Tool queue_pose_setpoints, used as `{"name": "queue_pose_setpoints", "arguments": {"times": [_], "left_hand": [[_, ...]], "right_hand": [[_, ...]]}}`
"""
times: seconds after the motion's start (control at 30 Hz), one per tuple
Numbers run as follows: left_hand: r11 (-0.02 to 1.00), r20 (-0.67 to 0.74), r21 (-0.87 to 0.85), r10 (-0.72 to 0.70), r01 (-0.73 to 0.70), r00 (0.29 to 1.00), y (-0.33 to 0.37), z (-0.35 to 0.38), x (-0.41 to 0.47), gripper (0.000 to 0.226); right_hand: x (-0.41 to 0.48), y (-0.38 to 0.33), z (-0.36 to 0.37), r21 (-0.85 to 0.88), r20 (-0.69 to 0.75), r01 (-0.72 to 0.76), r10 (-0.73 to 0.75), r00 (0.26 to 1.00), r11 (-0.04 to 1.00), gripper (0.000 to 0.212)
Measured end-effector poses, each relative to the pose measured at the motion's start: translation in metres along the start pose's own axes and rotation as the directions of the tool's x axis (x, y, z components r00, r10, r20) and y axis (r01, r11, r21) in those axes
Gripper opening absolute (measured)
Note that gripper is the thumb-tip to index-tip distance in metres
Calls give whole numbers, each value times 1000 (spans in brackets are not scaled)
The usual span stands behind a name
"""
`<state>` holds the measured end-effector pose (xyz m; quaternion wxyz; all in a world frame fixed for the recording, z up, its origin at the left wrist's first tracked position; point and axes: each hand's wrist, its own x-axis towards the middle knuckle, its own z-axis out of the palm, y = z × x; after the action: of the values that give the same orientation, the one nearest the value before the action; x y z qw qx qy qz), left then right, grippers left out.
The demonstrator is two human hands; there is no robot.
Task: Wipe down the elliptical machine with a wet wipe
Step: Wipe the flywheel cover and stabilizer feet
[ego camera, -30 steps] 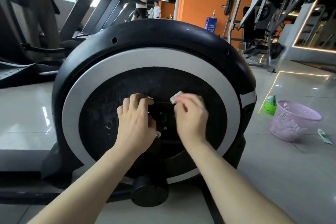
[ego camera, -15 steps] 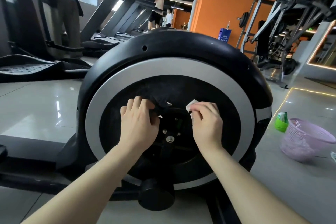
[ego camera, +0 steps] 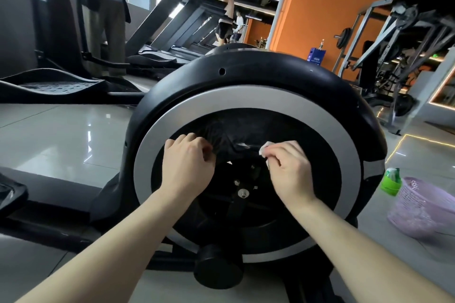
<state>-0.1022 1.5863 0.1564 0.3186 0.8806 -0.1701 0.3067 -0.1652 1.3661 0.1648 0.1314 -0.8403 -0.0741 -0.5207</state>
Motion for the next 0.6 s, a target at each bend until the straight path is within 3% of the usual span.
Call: {"name": "queue_pose_setpoints", "arguments": {"times": [0.17, 0.27, 0.43, 0.6], "left_hand": [[1000, -1, -4, -19, 19, 1000, 0, 4, 3, 18], [999, -8, -20, -26, 26, 1000, 4, 4, 4, 18], [999, -6, -45, -13, 13, 1000, 9, 0, 5, 19], [998, -14, -53, -20, 19, 1000, 8, -2, 6, 35]], "right_hand": [[13, -45, 50, 137, 60, 102, -111, 992, 985, 29], [15, -28, 33, 135, 127, 186, -203, 971, 973, 33], [13, 1, 3, 26, 37, 107, -108, 993, 994, 34], [34, -46, 45, 132, 66, 239, -249, 966, 962, 18]]}}
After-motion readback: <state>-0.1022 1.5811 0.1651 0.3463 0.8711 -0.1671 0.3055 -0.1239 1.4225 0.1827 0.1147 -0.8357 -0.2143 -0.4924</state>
